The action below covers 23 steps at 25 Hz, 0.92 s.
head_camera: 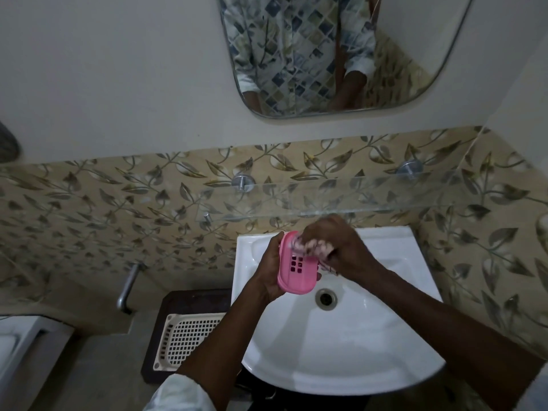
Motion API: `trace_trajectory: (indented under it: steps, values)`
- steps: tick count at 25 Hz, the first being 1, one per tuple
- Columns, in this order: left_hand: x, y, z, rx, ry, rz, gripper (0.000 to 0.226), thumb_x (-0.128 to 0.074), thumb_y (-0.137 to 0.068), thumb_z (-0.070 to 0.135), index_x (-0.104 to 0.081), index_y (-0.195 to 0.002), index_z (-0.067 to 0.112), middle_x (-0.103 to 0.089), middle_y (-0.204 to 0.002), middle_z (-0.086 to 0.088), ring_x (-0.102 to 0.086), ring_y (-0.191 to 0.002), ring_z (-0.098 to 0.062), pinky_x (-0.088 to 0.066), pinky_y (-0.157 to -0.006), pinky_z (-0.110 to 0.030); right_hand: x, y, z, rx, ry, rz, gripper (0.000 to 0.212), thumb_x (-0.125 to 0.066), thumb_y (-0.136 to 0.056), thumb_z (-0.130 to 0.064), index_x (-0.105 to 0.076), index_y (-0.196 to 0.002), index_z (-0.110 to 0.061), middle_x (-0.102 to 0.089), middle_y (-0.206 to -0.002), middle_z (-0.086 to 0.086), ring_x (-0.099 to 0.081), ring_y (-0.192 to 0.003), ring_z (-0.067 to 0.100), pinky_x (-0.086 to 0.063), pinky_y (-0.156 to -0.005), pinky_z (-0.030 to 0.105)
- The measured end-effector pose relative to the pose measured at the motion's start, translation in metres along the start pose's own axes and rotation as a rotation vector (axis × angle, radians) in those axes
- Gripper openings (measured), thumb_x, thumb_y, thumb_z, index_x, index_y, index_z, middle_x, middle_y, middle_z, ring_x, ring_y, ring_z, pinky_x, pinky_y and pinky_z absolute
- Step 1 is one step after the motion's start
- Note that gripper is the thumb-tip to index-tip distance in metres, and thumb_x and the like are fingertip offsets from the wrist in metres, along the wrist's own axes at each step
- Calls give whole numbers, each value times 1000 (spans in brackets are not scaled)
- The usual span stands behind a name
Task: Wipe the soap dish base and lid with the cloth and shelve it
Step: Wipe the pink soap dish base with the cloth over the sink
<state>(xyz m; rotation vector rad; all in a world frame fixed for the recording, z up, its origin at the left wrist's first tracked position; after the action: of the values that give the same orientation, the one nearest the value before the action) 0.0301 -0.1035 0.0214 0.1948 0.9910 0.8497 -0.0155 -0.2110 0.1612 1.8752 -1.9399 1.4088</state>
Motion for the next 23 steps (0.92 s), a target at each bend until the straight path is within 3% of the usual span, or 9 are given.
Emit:
trace_trajectory:
  steps: [2,3,5,8,9,12,15,19,23]
  values:
    - [-2,4,1,1,58,-68,63,-46,-89,56,-64,-123,6,-68,-106,-20,-66,-91,-35,-53,-86,-45,25,1,41,-511,-477,234,18,-68,-82,5,-73,-94,-7,-76,-99,9,-71,-93,30,-56,-86,56]
    - [-3,6,1,1,79,-112,65,-43,-90,57,-60,-128,6,-67,-109,-21,-65,-94,-35,-53,-87,-45,29,2,47,-588,-595,240,21,-69,-81,5,-74,-97,-9,-76,-101,8,-72,-96,28,-56,-88,56]
    - [-2,7,0,14,60,-116,67,-42,-90,58,-62,-126,5,-66,-111,-22,-65,-94,-35,-53,-87,-44,33,1,27,-393,-370,120,19,-69,-81,-3,-76,-94,-15,-77,-100,2,-72,-92,23,-58,-83,51]
    - [-6,5,-1,26,-9,-56,63,-50,-84,56,-70,-117,7,-70,-108,-17,-69,-93,-31,-55,-85,-38,0,12,-38,317,239,-242,31,-75,-70,-1,-77,-98,-15,-75,-102,2,-65,-84,29,-52,-73,38]
    - [-6,4,-2,28,-36,-37,61,-50,-85,55,-69,-119,7,-69,-108,-16,-68,-94,-29,-55,-86,-36,-20,21,-41,434,401,-354,35,-78,-69,-1,-77,-101,-16,-74,-103,0,-64,-85,29,-51,-72,36]
    - [-3,0,-5,29,-84,29,62,-50,-86,57,-66,-120,7,-68,-103,-16,-65,-93,-29,-51,-86,-37,-43,33,-29,359,410,-470,35,-78,-68,-5,-77,-100,-19,-73,-101,-1,-62,-86,27,-52,-69,32]
    - [7,0,-16,54,-95,72,62,-52,-82,60,-69,-112,8,-69,-91,-14,-66,-80,-26,-53,-75,-34,-46,41,-15,471,497,-679,28,-70,-70,-8,-73,-93,-24,-67,-95,-6,-58,-86,24,-48,-66,33]
    - [7,0,-14,52,-36,43,62,-51,-85,59,-73,-112,8,-70,-102,-20,-67,-88,-31,-54,-83,-43,-21,12,1,296,507,-401,31,-75,-68,-2,-75,-97,-15,-72,-97,2,-62,-81,28,-53,-64,36]
    - [4,-1,-9,45,-30,36,61,-46,-90,57,-76,-109,7,-74,-102,-18,-72,-93,-28,-58,-83,-39,-45,35,-21,518,585,-387,32,-73,-80,-7,-71,-113,-7,-70,-112,11,-63,-95,30,-53,-80,38]
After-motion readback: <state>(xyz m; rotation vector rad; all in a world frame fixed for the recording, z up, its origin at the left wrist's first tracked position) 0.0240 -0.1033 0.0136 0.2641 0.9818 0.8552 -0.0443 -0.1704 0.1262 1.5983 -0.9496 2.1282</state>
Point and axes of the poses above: each hand's wrist, its own y-axis away from the middle knuckle, its own x-axis out of the back of the hand, z = x × y, the point moved 7 cm from there along -y, towards the middle knuckle
